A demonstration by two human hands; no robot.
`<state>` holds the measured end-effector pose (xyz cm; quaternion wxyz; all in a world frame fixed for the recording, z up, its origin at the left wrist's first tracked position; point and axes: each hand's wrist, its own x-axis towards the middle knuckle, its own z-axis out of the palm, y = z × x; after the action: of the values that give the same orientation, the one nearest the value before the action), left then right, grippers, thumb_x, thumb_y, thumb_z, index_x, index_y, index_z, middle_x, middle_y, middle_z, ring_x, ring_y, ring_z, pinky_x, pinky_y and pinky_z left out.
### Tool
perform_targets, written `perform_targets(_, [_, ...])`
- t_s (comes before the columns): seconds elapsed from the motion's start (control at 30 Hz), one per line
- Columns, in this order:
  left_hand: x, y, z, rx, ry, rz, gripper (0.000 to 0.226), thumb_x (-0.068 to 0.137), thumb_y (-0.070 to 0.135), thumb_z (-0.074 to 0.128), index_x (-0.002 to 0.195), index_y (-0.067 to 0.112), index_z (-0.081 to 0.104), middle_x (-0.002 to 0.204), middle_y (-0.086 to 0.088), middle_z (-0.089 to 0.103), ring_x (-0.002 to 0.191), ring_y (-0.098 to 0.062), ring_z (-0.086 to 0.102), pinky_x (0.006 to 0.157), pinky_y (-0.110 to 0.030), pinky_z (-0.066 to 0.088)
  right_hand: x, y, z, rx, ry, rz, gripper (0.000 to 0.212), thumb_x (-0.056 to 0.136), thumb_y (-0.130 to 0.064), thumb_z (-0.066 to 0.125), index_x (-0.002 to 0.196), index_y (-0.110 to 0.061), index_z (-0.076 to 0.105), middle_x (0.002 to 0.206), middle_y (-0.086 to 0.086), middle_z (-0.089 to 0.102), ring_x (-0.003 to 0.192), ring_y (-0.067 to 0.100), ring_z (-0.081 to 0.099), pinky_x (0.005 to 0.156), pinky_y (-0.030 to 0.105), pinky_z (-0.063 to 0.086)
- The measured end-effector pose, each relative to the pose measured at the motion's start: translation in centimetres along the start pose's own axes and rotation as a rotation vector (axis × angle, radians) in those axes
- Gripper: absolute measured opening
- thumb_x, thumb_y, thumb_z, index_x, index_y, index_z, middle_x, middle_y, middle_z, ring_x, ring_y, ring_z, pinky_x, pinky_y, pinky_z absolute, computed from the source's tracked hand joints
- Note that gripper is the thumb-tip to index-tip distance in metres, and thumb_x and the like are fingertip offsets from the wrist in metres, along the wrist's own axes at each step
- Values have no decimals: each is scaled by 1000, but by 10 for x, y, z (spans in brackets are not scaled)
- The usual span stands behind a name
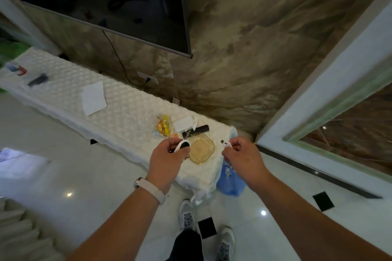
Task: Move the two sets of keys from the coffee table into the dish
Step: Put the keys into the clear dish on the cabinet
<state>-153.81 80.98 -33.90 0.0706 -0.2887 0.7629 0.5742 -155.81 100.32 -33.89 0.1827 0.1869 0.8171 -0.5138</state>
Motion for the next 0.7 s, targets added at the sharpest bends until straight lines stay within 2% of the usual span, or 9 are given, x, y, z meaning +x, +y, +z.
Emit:
perform_targets(0.17, [67,-28,7,23,-39,-61,16,78,18,76,90,26,69,89,1,72,82,-18,68,80,-39,56,55,11,42,-84,-14,69,7,88,-24,61,84,-19,62,71,1,68,76,25,69,74,45,57])
perform_targets(0.27, [108,-49,10,34,-70,-90,21,77,16,74,98,21,70,89,0,72,83,-19,67,77,-37,56,87,19,71,-111,4,80,9,88,-26,61,83,-19,62,72,1,68,78,26,69,72,43,56])
perform_targets(0.43, [166,-86,17,106,-114,-93,17,79,19,72,95,24,69,84,7,68,76,-7,61,61,-25,44,135,43,112,-117,17,118,14,90,-31,60,87,-17,62,81,8,72,80,26,70,73,41,56])
perform_targets(0.57, [195,-118,32,149,-127,-134,16,79,23,71,95,20,71,87,-1,71,76,-11,62,56,-25,41,162,70,134,-126,24,150,15,89,-31,61,85,-16,62,79,11,72,80,29,70,74,44,56])
perform_targets(0.7, [223,-154,59,168,-162,-197,21,80,28,71,100,20,72,88,-1,71,75,-13,64,51,-21,40,196,100,151,-180,-13,147,17,90,-31,61,77,-22,57,66,1,64,60,19,59,56,32,45])
